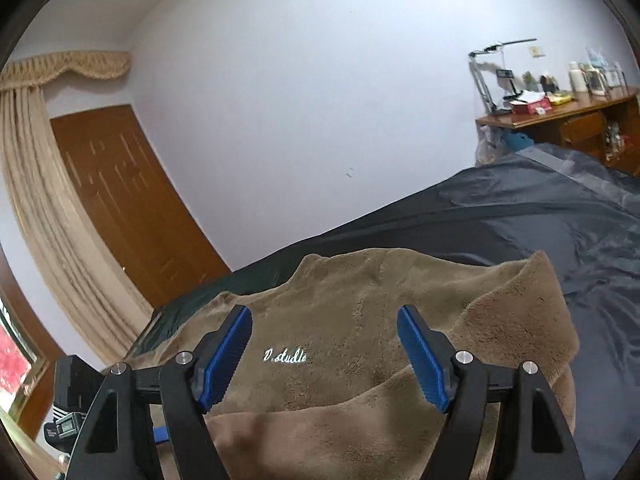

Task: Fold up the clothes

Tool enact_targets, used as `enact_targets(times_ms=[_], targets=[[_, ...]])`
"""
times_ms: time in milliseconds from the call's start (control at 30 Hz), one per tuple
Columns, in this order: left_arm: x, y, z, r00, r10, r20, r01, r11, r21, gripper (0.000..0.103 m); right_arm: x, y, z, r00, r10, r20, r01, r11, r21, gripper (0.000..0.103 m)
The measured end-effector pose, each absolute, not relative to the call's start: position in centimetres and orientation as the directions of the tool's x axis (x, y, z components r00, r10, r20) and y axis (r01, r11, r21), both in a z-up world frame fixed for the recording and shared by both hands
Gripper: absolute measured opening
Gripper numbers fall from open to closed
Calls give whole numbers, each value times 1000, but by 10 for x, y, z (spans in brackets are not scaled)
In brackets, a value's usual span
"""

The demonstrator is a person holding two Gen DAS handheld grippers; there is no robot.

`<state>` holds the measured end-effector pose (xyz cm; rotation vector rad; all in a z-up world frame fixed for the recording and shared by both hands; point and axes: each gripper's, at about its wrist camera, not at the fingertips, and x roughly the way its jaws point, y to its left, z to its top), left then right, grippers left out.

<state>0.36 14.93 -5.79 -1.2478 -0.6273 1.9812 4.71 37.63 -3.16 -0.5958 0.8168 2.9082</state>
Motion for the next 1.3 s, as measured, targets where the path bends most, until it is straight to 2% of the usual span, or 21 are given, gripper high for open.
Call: enact_targets(times_ms=[133, 333, 400, 433, 467, 500, 533, 567, 600, 633, 833, 1133, 1300], targets=[[0, 167, -52, -246, 760, -602, -331, -649, -684, 103, 68, 383, -20, -938, 18, -347, -196, -852, 485, 77], [3, 210, -46, -235, 689, -686, -445, -704, -554, 102, 96, 378, -1, -955, 173, -239, -259, -881, 396, 77], [6, 220, -46, -254, 657, -710, -474, -724, -501, 81, 99, 377, 0, -955, 193, -225, -269, -883, 385, 77], [5, 221, -46, -265, 639, -722, -473, -738, -481, 76, 99, 377, 1, -955, 198, -220, -271, -883, 384, 77], [2, 220, -47, -271, 630, -728, -468, -747, -473, 64, 100, 378, 0, -956, 198, -218, -272, -880, 389, 77], [-1, 219, -49, -270, 623, -735, -455, -755, -473, 47, 100, 379, 0, -956, 198, -216, -271, -877, 397, 77], [-4, 218, -50, -268, 616, -741, -443, -762, -473, 39, 101, 381, 0, -957, 197, -214, -270, -874, 404, 77], [-7, 218, -52, -257, 616, -745, -431, -763, -482, 27, 103, 382, 0, -957, 200, -211, -272, -871, 409, 77], [-10, 216, -54, -246, 619, -746, -420, -762, -493, 18, 104, 384, 1, -956, 204, -208, -275, -869, 412, 77], [-12, 215, -53, -245, 617, -748, -412, -764, -496, 16, 105, 384, -1, -956, 210, -205, -279, -867, 413, 77], [-28, 205, -8, -374, 604, -704, -417, -787, -454, 14, 119, 389, 3, -943, 277, -185, -330, -847, 416, 77], [-65, 123, 85, -610, 524, -594, -351, -851, -391, 13, 126, 405, 4, -907, 362, -216, -421, -795, 436, 77], [-87, 73, 86, -643, 437, -629, -243, -895, -373, 14, 116, 402, 0, -896, 352, -270, -436, -810, 392, 77]])
